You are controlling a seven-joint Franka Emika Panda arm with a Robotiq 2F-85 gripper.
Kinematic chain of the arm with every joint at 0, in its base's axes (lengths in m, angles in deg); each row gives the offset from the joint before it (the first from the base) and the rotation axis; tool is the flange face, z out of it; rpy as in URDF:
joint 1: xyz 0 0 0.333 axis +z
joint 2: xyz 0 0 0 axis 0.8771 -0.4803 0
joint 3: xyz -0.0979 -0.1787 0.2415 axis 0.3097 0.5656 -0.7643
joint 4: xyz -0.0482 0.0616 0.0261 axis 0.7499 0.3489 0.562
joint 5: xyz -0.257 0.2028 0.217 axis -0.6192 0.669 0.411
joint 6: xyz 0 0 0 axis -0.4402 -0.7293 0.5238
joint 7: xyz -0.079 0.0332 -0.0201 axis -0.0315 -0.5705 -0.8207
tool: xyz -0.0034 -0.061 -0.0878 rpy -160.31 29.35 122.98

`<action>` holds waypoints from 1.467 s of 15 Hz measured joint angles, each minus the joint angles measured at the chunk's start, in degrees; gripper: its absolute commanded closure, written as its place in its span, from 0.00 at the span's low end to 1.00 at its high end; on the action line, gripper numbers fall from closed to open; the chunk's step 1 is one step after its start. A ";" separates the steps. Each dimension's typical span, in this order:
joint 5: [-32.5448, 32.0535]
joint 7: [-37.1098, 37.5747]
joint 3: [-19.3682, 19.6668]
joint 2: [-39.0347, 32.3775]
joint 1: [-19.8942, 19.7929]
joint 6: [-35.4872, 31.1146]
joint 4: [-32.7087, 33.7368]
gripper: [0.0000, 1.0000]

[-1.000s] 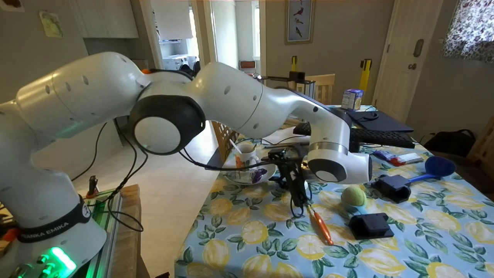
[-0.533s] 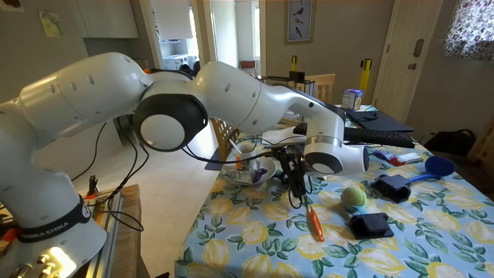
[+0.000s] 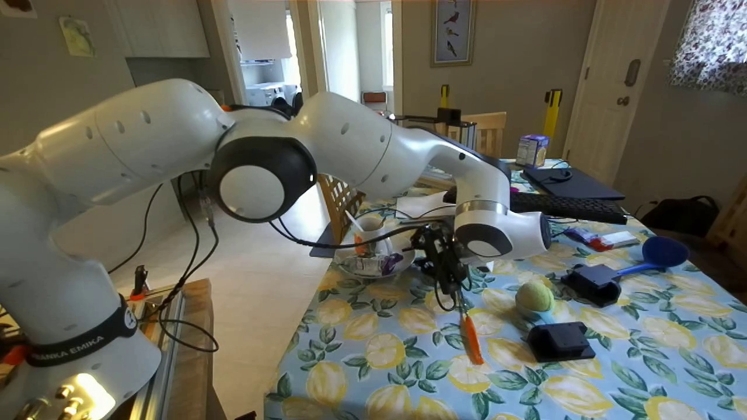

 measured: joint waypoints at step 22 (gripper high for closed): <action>-1.05 1.04 0.78 6.61 2.23 -19.86 -3.10 0.98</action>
